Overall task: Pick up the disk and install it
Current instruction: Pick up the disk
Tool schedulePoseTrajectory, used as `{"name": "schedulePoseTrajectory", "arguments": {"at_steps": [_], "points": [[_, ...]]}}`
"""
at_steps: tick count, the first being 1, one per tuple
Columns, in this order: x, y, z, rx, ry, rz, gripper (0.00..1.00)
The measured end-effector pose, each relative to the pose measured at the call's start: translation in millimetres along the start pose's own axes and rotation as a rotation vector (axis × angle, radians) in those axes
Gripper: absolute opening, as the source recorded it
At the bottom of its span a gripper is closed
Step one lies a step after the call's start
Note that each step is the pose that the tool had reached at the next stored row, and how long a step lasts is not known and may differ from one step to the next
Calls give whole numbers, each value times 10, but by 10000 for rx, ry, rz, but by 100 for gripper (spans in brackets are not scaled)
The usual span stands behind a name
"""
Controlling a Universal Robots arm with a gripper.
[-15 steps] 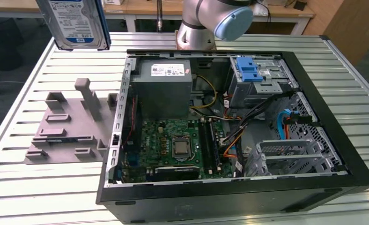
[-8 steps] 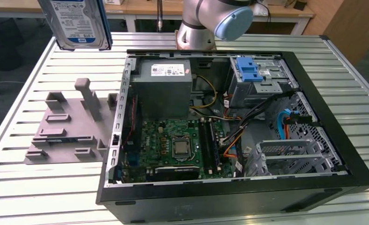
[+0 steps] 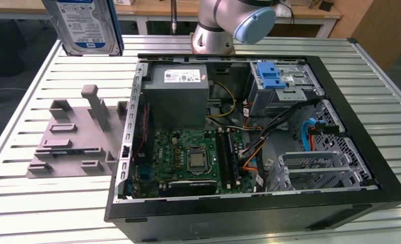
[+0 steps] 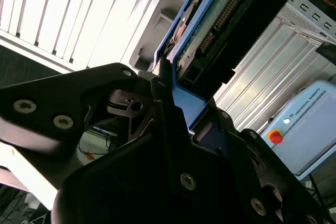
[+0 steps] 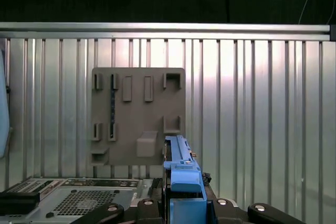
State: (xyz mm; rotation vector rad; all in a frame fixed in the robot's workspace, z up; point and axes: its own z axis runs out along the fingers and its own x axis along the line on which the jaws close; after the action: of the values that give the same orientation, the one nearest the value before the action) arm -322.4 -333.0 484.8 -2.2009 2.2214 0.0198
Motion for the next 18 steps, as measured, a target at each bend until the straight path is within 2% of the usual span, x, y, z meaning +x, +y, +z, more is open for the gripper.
{"name": "schedulePoseTrajectory", "arguments": {"at_steps": [7,18], "points": [[45,-51,-1,0,1,1,36],[165,-137,-3,0,1,0,36]]}}
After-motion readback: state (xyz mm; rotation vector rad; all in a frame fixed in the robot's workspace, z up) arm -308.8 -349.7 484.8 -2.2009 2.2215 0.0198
